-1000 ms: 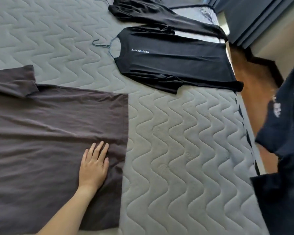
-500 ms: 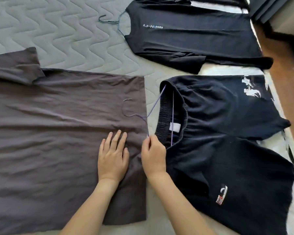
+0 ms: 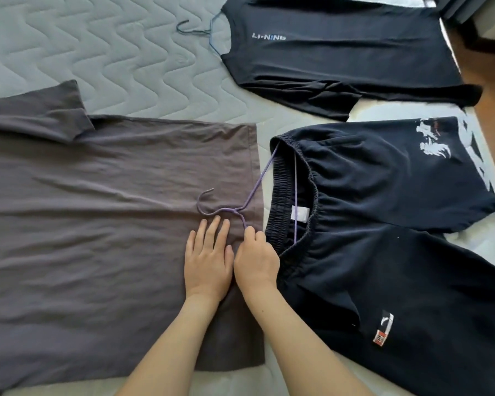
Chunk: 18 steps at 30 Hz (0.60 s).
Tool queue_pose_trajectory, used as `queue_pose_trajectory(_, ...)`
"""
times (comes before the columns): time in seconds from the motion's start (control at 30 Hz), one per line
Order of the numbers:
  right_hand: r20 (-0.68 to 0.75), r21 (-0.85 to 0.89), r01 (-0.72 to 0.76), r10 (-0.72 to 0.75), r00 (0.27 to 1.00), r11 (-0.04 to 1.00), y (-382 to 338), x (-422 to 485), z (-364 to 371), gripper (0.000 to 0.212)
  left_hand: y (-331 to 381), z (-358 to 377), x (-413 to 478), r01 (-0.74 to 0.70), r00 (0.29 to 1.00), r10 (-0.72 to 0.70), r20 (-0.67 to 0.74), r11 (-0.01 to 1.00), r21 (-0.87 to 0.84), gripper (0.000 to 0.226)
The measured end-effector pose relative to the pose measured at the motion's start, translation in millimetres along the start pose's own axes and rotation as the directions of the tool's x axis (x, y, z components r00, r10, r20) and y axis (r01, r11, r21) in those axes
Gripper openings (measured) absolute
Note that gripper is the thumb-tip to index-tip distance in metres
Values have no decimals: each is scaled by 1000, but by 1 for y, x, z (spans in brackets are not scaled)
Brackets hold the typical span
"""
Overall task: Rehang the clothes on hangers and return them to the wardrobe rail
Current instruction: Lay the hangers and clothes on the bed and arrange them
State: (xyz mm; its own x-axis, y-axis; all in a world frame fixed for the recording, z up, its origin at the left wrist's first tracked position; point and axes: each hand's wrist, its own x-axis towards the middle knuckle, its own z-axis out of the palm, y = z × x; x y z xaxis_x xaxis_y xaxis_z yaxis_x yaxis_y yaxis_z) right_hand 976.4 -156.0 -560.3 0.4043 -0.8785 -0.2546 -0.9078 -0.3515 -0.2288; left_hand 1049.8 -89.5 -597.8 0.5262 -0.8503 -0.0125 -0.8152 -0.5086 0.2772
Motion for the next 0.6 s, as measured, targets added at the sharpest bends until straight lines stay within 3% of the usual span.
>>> queue_pose_trajectory(0.1, 187, -99, -41, 60, 980, 994, -2, 4, -20, 32, 5, -27, 1, 34, 977, -28, 212, 999, -24, 57)
queue_pose_trajectory(0.17, 181, -115, 43, -21, 983, 992, 0, -2, -43, 46, 11, -60, 4, 133, 925, -87, 370, 986, -99, 53)
queue_pose_trajectory(0.23, 126, 95, 92, -104, 987, 991, 2, -17, -85, 55, 21, -107, 6, 281, 875, -167, 455, 939, -197, 47)
queue_pose_trajectory(0.3, 93, 453, 8, -56, 994, 891, 8, -42, -147, 30, 37, -167, -2, 344, 883, -214, 418, 901, -264, 42)
queue_pose_trajectory(0.37, 56, 702, -31, -11, 998, 711, 21, -77, -217, 18, 57, -233, -18, 311, 926, -205, 318, 890, -332, 37)
queue_pose_trajectory(0.47, -21, 815, 36, -33, 999, 579, 51, -135, -312, 17, 92, -324, -64, 217, 974, -168, 152, 885, -411, 32)
queue_pose_trajectory(0.6, -3, 880, -7, 21, 1000, 475, 101, -211, -389, 25, 134, -399, -155, 187, 979, -198, 41, 808, -559, 20)
